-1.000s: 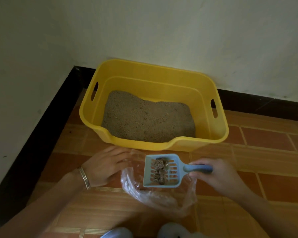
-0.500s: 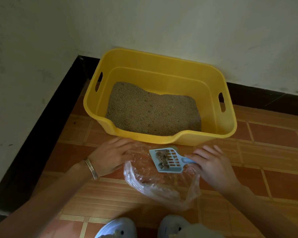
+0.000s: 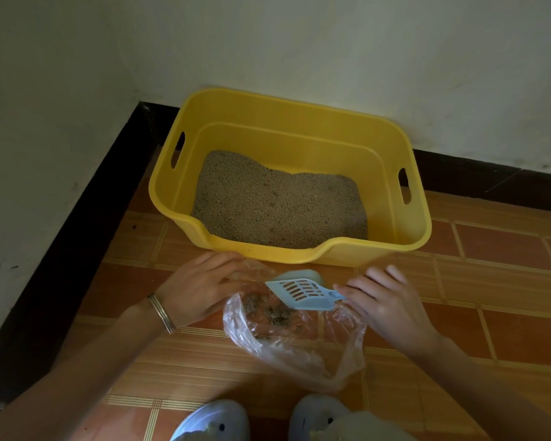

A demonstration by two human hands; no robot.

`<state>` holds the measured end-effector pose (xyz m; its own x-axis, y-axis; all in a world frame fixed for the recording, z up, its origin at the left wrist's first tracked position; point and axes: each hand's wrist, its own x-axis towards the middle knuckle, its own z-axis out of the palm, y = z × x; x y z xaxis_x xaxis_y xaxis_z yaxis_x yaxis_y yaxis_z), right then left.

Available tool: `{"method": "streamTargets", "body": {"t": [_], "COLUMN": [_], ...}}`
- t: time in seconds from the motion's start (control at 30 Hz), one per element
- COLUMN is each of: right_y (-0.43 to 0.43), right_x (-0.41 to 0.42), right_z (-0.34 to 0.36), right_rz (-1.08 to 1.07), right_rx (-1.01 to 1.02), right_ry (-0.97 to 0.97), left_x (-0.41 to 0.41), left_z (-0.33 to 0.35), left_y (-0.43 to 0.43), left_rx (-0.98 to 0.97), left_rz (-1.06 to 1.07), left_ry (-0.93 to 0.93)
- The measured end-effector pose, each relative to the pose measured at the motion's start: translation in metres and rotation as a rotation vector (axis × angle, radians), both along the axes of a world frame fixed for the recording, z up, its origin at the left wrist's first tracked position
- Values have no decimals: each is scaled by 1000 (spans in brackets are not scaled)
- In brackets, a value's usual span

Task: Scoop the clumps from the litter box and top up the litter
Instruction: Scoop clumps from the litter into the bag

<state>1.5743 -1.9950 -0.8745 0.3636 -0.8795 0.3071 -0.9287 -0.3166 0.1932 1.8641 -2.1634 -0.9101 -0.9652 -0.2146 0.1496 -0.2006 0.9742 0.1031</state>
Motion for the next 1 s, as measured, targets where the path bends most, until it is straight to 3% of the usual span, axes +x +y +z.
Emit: {"method": "streamTargets", "body": {"t": [0.2, 0.53, 0.63, 0.73, 1.0], "right_y": [2, -14, -37, -70, -133], "right_x": [1, -2, -13, -33, -72], "right_z": [8, 69, 88, 93, 66], "right_rz": [-36, -157, -225, -367, -632], "right_rx": [17, 55, 38, 152, 593], "right_ry": [-72, -603, -583, -544, -68], "left_x": [-1, 9, 9, 6, 5], "left_z": [5, 56, 71, 79, 68], "left_y": [2, -10, -26, -43, -83], "left_rx": [20, -30, -74, -83, 25], "left_rz": [1, 28, 90, 161, 383], "left_ry": [-48, 43, 72, 62, -88]}}
